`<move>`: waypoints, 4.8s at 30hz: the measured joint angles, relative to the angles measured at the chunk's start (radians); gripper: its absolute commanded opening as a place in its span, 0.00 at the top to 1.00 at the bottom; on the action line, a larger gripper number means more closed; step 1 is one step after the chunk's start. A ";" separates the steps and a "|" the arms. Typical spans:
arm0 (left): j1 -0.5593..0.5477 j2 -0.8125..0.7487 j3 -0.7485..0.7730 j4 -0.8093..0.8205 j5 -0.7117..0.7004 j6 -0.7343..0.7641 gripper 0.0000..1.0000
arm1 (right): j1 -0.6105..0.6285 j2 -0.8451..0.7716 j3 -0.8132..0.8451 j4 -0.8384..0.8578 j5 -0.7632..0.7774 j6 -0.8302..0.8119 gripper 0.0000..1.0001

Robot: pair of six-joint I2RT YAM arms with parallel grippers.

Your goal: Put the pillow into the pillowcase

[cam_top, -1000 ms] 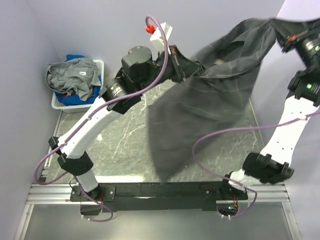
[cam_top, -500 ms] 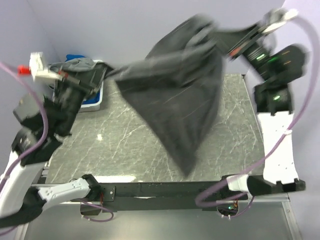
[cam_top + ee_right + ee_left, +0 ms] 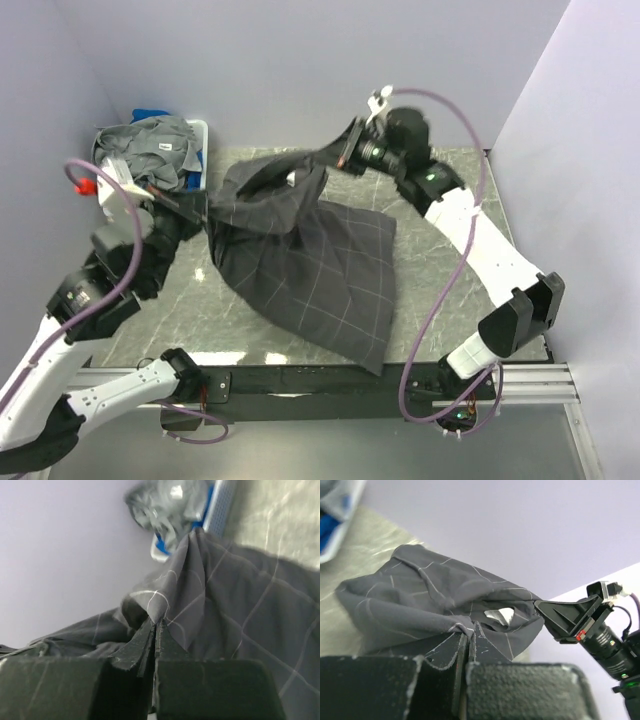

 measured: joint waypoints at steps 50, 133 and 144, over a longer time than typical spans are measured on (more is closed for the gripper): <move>-0.668 0.243 -0.874 0.332 0.151 -0.704 0.89 | 0.090 -0.041 -0.270 0.000 0.129 -0.167 0.71; 0.142 0.110 -0.779 0.287 0.556 -0.254 0.14 | -0.467 0.039 -0.587 0.045 0.313 -0.224 0.13; 0.422 0.258 -0.814 0.444 0.631 -0.211 0.32 | -0.088 -0.302 -0.743 0.019 0.372 -0.246 0.23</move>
